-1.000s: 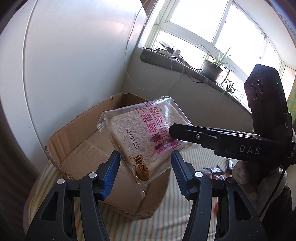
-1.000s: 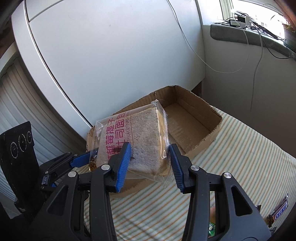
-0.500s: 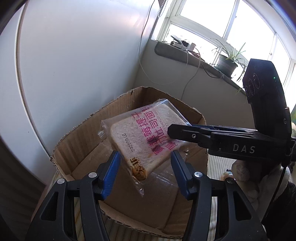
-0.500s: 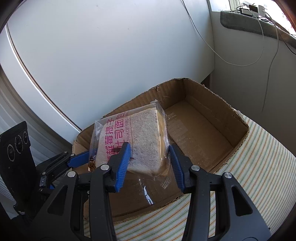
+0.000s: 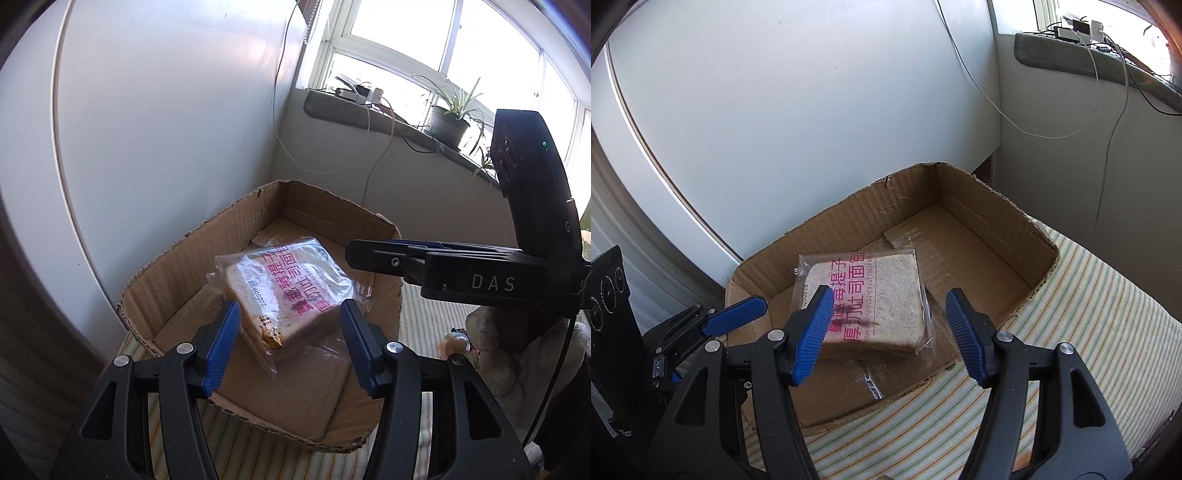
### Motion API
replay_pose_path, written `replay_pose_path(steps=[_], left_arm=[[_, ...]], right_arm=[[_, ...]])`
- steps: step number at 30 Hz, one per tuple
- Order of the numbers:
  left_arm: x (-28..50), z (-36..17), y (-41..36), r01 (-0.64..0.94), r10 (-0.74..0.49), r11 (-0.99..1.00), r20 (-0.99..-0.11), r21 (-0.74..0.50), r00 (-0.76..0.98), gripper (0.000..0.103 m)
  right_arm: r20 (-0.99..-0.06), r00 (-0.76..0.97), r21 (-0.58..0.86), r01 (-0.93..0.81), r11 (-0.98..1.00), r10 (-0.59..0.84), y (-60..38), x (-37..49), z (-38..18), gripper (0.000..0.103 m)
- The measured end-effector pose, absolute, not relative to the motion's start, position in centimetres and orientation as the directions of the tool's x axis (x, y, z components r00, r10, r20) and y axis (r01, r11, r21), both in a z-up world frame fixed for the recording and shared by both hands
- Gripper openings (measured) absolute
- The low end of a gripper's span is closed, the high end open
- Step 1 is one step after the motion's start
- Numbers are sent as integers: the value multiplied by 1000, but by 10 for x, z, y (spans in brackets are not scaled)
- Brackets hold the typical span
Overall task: Organize snacks
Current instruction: 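Carry the bread loaf into the cardboard box and open the right gripper, then move the right gripper to the bagged brown pastry and grasp it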
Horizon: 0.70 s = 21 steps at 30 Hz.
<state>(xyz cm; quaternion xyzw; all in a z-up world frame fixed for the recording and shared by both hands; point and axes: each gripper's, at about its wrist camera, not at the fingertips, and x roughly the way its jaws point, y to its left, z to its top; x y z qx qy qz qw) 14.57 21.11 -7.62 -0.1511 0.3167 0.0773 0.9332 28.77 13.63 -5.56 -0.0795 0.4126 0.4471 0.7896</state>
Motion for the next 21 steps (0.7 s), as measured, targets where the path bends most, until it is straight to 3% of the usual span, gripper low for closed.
replay_pose_path(steps=[8, 17, 21], left_arm=[[130, -61, 179, -191, 46, 962, -579, -192, 814, 54], [115, -62, 135, -64, -64, 975, -541, -214, 838, 57], [116, -66, 112, -19, -112, 974, -554, -225, 825, 57]], right_arm=[[-710, 343, 170, -764, 622, 615, 103, 266, -40, 66], [-641, 480, 143, -692, 707, 599, 10, 238, -19, 66], [-639, 535, 104, -651, 752, 552, -39, 223, -18, 74]])
